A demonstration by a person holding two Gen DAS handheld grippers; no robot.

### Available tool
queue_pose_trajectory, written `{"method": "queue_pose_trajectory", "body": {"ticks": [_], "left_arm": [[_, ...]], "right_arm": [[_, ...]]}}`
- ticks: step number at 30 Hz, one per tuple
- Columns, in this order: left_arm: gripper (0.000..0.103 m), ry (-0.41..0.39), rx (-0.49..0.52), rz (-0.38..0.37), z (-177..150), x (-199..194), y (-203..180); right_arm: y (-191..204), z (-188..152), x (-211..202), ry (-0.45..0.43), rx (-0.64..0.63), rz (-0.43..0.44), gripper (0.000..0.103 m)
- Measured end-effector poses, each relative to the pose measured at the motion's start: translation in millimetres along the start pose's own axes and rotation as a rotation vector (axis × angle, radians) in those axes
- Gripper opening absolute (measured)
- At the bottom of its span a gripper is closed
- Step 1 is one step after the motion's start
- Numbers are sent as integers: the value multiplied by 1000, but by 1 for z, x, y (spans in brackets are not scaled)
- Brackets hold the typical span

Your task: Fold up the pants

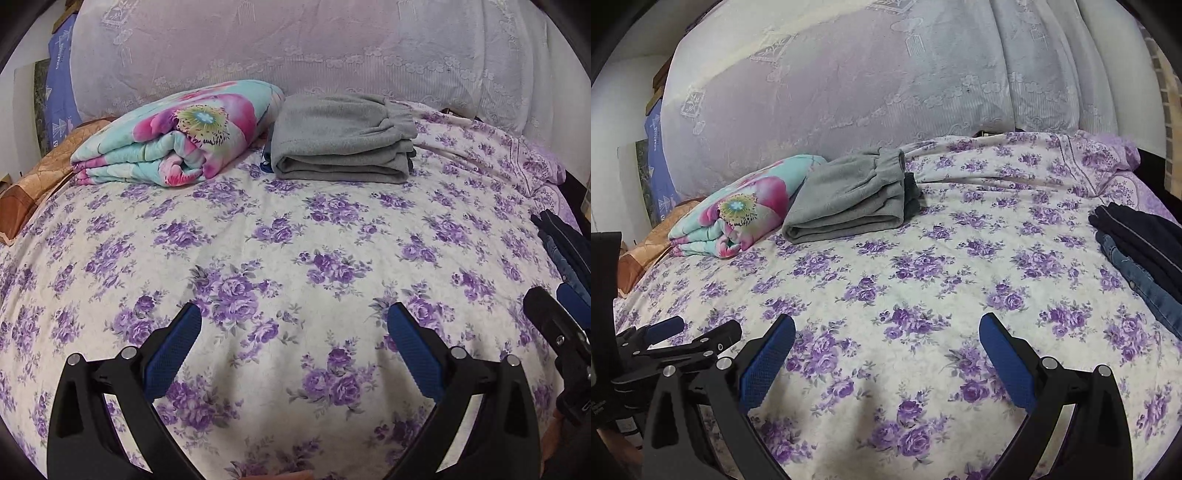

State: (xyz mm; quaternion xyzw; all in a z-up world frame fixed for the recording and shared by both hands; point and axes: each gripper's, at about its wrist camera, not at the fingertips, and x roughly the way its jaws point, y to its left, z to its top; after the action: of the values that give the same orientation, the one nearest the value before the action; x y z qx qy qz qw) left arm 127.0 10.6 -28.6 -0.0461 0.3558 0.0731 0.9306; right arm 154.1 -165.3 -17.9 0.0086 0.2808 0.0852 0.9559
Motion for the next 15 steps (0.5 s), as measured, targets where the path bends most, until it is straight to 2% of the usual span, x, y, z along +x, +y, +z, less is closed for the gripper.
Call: {"method": "queue_pose_trajectory", "body": {"ticks": [15], "left_arm": [[98, 14, -10, -8, -3, 2, -2]], "right_arm": [[4, -2, 2, 5, -29, 7, 100]]}}
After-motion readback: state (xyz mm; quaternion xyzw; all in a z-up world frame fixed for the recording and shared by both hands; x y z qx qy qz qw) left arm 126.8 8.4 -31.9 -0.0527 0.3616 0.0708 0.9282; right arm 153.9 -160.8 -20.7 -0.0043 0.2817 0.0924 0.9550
